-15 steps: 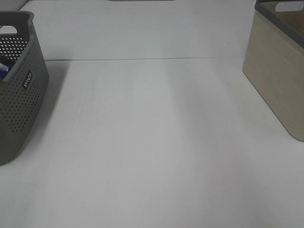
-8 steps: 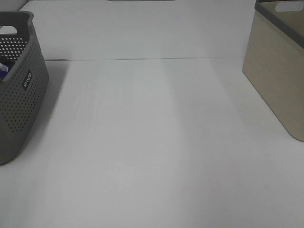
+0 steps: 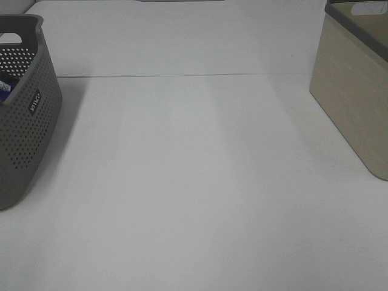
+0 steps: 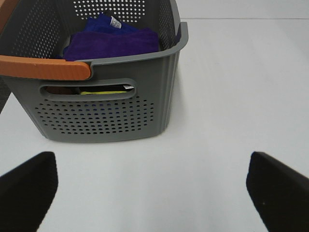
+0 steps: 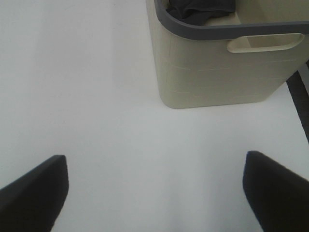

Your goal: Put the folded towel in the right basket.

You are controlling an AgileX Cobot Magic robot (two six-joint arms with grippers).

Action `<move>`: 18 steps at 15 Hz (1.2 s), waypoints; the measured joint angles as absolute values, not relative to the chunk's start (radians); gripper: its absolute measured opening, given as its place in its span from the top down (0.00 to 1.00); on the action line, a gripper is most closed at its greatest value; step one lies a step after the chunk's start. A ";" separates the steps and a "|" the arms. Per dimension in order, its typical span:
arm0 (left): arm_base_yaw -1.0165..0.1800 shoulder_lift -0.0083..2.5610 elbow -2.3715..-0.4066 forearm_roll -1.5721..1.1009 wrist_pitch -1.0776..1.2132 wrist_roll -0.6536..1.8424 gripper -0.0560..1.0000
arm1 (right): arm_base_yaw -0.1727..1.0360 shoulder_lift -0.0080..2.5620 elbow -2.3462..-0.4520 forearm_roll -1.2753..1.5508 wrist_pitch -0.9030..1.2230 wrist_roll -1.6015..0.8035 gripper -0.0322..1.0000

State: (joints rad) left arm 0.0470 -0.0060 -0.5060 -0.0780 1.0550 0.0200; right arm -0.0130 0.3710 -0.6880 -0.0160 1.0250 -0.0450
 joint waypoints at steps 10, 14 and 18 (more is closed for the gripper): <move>0.047 -0.006 -0.506 -0.078 1.055 0.020 0.01 | -0.013 -0.003 -0.460 0.027 1.107 -0.045 0.06; 0.047 -0.006 -0.506 -0.078 1.055 0.020 0.01 | -0.013 -0.004 -0.460 0.072 1.108 -0.072 0.06; 0.047 -0.006 -0.506 -0.078 1.055 0.020 0.01 | -0.013 -0.004 -0.456 0.082 1.106 -0.082 0.06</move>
State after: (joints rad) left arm 0.0470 -0.0060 -0.5060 -0.0780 1.0550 0.0200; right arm -0.0130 -0.0040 -0.4560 0.0820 1.1060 -0.0820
